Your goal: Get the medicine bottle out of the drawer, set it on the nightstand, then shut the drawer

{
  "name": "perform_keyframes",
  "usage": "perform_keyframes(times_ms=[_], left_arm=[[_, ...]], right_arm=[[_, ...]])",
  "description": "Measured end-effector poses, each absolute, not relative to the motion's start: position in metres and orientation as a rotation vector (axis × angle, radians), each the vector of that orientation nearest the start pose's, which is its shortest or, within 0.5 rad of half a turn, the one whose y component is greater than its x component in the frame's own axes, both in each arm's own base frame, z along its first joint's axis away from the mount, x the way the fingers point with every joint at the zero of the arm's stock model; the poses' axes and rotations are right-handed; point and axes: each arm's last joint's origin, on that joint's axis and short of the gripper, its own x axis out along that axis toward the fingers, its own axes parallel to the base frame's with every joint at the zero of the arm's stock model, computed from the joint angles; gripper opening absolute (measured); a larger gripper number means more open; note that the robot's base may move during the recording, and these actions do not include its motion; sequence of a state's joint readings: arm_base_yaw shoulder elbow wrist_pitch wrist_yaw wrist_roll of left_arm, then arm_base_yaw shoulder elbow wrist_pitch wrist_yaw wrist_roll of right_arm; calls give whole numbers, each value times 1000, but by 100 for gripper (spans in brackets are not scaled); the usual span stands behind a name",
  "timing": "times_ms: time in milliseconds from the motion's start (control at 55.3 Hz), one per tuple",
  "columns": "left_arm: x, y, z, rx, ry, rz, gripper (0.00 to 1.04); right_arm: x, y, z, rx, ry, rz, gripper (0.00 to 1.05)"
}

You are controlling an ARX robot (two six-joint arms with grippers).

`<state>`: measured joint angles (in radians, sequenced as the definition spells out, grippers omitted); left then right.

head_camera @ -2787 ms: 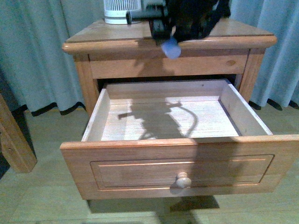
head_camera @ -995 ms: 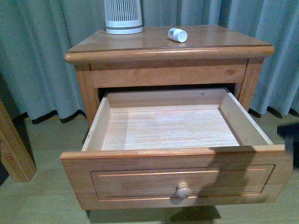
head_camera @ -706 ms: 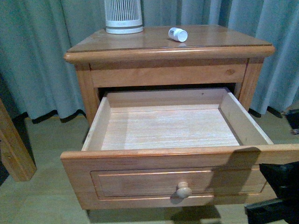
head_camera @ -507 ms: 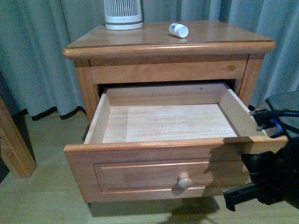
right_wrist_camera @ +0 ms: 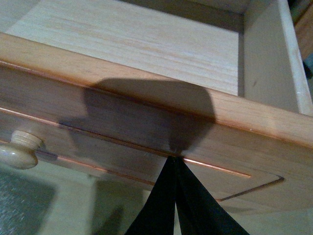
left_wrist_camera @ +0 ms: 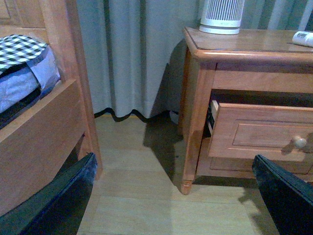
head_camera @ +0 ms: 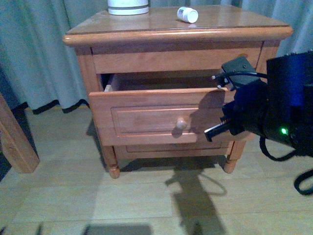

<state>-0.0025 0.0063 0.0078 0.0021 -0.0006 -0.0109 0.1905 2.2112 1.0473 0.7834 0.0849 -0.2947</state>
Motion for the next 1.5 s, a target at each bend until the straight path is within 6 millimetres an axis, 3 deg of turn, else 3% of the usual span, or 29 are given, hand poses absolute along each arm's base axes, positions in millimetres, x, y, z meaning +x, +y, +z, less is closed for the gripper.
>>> perform_keyframes(times_ms=[90,380,778,959,1212,1411,1502], left_arm=[[98,0,166,-11,-4,-2,98],[98,0,166,-11,-4,-2,98],[98,0,166,-11,-4,-2,98],[98,0,166,-11,-4,-2,98],[98,0,166,-11,-4,-2,98],[98,0,166,-11,-4,-2,98],[98,0,166,-11,-4,-2,98]], right_arm=[[434,72,79,-374,348,147,3],[473,49,89,-441,313,143,3],[477,36,93,-405,338,153,3],[445,38,118,-223,378,152,3],[375,54,176,112,451,219,3],[323,48,258,220,349,216,3],[289,42,302,239,239,227,3]])
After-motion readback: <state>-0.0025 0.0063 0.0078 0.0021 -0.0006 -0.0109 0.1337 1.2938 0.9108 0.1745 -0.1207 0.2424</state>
